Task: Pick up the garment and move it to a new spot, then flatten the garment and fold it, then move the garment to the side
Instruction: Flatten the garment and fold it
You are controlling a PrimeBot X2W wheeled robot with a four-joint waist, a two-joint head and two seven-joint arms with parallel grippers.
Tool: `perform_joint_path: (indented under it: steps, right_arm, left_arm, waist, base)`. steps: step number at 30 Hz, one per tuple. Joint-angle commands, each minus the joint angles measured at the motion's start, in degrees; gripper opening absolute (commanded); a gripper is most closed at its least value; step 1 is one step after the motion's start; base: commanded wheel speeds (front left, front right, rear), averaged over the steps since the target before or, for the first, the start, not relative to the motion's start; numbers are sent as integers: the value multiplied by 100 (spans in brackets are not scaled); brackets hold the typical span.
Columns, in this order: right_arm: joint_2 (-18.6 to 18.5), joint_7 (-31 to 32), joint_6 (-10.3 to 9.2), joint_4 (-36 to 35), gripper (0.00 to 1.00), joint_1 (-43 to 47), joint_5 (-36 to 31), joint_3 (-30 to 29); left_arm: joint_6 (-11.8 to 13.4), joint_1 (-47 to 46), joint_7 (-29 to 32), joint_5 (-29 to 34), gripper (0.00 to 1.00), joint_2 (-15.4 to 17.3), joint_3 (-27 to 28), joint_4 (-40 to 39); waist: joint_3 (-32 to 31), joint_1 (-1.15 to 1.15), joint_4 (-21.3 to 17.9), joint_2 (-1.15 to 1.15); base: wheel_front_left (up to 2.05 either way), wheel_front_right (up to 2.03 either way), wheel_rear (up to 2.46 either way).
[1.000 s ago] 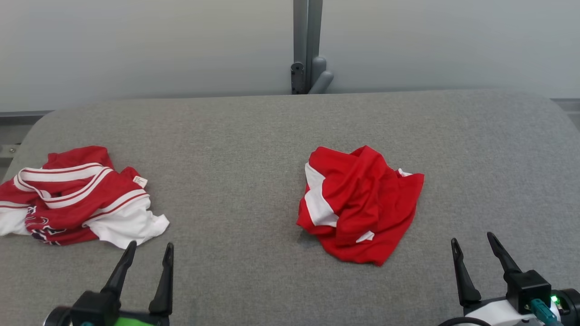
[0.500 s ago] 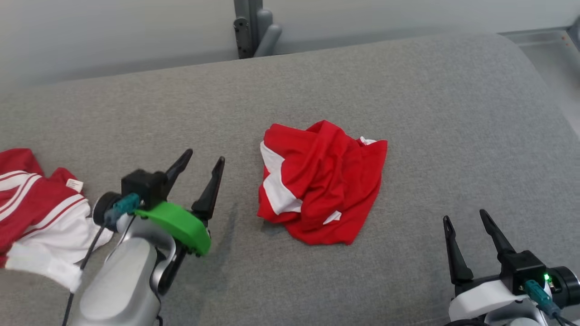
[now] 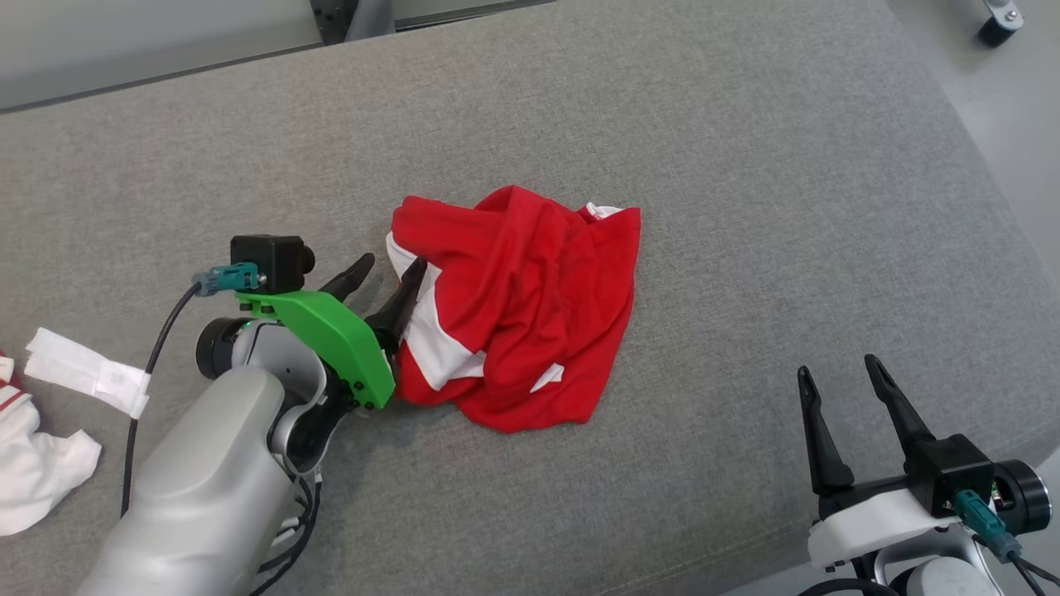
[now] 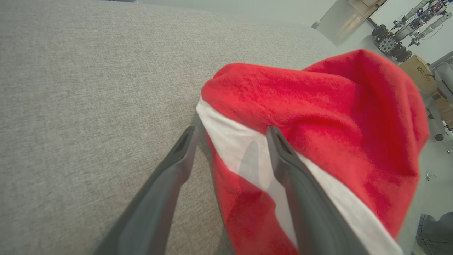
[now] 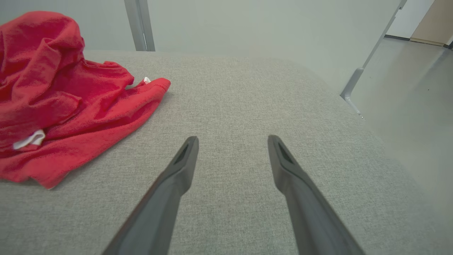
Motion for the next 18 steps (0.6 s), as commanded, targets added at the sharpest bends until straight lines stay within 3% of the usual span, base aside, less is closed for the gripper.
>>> perform_joint_path:
  steps: [1,10,12,13,18]
  right_arm:
    - [-9,-39,-2,12,100,-73,29,6]
    - [-9,-39,-2,49,100,-193,150,134]
    - [-9,-39,-2,43,100,-175,166,114]
    - [-9,-39,-2,47,100,-161,172,100]
    - [-9,-39,-2,70,100,-75,206,52]
  left_arm:
    - [4,-107,28,-74,100,96,-116,12]
    - [4,-305,12,-600,100,282,-808,248]
    - [4,-347,-57,-697,22,274,-932,211]
    - [4,-378,-110,-769,0,275,-979,165]
    - [4,-449,-402,-936,0,362,-1170,70]
  waist:
    - [115,0,-122,-2]
    - [164,0,-252,-2]
    - [168,0,-266,-2]
    - [167,0,-268,-2]
    - [100,0,-258,-2]
  base:
    - [0,0,0]
    - [0,0,0]
    - [0,0,0]
    - [0,0,0]
    - [0,0,0]
